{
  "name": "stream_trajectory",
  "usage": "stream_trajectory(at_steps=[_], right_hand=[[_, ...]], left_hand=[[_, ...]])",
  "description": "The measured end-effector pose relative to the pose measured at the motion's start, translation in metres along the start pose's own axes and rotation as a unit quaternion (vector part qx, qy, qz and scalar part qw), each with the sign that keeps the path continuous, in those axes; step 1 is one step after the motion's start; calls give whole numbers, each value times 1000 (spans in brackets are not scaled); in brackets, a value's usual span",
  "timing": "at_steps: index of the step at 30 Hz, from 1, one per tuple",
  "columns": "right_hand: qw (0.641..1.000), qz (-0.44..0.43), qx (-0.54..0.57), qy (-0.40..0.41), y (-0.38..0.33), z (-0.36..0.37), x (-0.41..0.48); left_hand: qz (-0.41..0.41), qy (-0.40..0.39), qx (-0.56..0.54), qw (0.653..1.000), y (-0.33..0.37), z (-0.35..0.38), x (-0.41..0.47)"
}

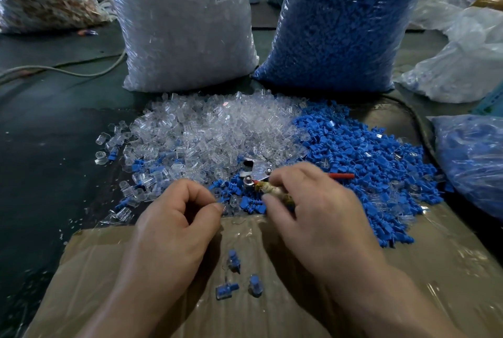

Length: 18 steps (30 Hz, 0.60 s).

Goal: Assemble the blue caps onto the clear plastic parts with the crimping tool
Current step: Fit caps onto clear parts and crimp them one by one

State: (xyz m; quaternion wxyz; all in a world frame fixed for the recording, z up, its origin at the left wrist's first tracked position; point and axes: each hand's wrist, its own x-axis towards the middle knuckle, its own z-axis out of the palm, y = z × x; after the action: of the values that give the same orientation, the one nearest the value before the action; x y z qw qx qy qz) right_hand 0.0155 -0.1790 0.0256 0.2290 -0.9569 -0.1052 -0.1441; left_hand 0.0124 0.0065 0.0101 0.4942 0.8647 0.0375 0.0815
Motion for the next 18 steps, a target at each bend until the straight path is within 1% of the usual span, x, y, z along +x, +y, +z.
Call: stream_trajectory(at_steps=[2,5,7,9,12,14,16,18], right_hand=[[997,56,-44,7,12,-8,5],[978,165,-126,-1,34,-20,13],[970,184,-156,-13,39,-21,14],[971,180,-157,-12,37,-20,13],[975,170,-142,-17,32,-23,12],[979,151,-131,-33,27,-28,10],[983,114,-129,-67,17,-28,5],[982,70,-133,-117,3,-21,-1]], left_hand=[[-14,-7,-17,1000,0,0,0],[-19,-8,-43,999,0,-2,0],[-25,-16,-69,997,0,-2,-1],[-25,-22,-95,995,2,-2,-2],[-12,-35,-101,994,0,-2,-2],[0,-34,-74,997,-3,-1,-1],[9,-27,-42,999,-6,-1,0],[7,-26,-33,999,-8,-1,1]])
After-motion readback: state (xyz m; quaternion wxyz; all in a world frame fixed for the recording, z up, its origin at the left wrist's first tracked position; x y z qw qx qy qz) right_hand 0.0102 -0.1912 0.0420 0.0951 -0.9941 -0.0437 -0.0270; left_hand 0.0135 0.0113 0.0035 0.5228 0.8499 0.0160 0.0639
